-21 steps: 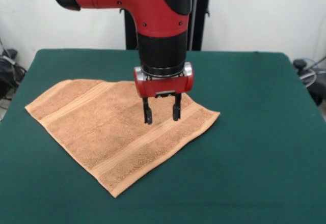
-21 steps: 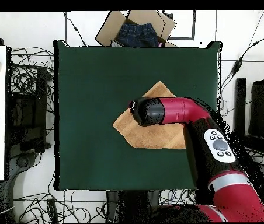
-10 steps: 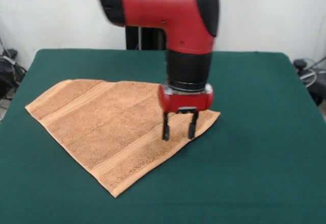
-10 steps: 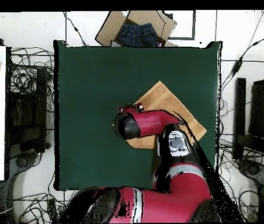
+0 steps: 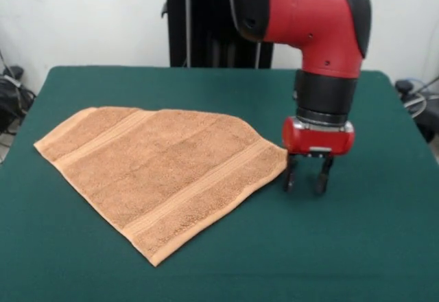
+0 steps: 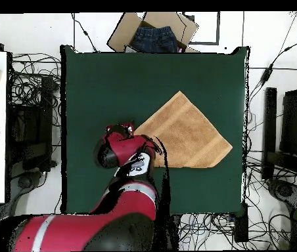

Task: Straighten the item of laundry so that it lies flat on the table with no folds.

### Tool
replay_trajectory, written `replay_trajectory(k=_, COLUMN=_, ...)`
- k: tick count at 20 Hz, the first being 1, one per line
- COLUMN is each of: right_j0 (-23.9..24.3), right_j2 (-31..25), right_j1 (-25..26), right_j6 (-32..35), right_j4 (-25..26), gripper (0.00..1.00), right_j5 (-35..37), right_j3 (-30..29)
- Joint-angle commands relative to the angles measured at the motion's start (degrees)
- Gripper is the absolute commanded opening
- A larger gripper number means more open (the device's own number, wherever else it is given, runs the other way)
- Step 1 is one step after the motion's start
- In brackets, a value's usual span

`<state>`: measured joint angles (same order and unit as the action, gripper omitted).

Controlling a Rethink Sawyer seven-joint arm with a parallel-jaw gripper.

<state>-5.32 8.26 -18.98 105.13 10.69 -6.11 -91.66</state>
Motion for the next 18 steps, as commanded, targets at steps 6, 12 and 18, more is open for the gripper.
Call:
replay_trajectory(k=6, right_j0=8.7, right_j2=-5.5, right_j1=-0.9, right_j6=7.8, right_j4=-1.9, gripper=1.0, right_j5=5.2, right_j3=-6.8)
replay_trajectory(k=12, right_j0=22.7, right_j2=-16.4, right_j1=-7.9, right_j6=-3.7, right_j4=3.8, gripper=1.0, right_j5=18.3, right_j3=-7.7)
replay_trajectory(k=18, right_j0=31.2, right_j2=-23.2, right_j1=-8.9, right_j6=-7.6, right_j4=7.1, gripper=1.0, right_j5=24.0, right_j3=-7.9)
